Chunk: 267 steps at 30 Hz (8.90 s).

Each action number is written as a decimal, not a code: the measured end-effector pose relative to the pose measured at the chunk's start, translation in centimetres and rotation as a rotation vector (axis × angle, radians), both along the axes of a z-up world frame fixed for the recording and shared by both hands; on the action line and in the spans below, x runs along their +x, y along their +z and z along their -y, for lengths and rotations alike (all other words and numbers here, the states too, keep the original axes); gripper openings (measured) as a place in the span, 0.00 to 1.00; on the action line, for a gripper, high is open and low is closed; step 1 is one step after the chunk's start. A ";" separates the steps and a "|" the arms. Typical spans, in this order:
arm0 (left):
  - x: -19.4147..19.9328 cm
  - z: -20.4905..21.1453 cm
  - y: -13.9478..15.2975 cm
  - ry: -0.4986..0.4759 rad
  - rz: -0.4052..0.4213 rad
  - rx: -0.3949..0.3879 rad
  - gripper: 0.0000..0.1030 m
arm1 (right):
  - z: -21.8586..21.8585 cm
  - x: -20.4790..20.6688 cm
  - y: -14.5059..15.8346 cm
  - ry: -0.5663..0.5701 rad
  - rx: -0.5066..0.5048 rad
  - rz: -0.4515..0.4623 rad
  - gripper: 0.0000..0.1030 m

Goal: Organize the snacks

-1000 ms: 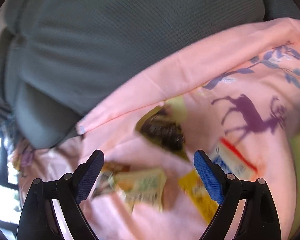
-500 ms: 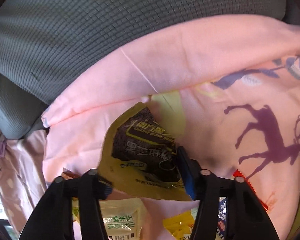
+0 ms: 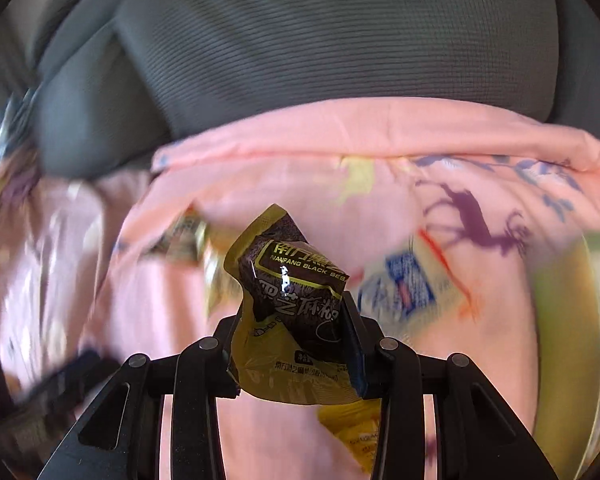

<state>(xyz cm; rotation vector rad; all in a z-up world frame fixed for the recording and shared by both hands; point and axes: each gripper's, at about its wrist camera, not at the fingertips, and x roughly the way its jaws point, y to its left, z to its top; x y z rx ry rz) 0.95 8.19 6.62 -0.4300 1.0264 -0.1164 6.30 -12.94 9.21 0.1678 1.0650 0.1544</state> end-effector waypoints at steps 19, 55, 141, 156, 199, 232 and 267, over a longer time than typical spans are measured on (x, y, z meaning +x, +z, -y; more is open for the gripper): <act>-0.8 2.4 -0.2 -0.067 -0.009 0.054 0.89 | 0.2 -8.3 0.6 0.101 -0.012 0.053 0.66; -2.2 12.9 -4.1 -0.454 -0.068 -0.033 0.53 | 3.8 -5.9 -6.4 -0.011 0.387 -0.200 0.59; -9.5 11.4 -1.0 -0.237 -0.102 -0.057 0.81 | 10.3 -14.8 0.7 -0.098 0.295 -0.019 0.64; -11.0 12.4 -3.4 -0.265 -0.105 -0.072 0.54 | 6.0 -13.7 -4.5 -0.069 0.194 -0.145 0.64; -10.5 14.4 4.0 -0.315 0.192 -0.007 0.26 | 5.2 -15.5 4.5 -0.091 0.135 0.182 0.60; -6.0 28.4 10.3 -0.546 0.382 0.040 0.26 | 18.7 -15.3 9.8 -0.344 0.163 0.387 0.60; -4.4 40.9 4.1 -0.773 0.172 0.052 0.26 | 30.7 -16.5 1.9 -0.647 0.275 0.133 0.60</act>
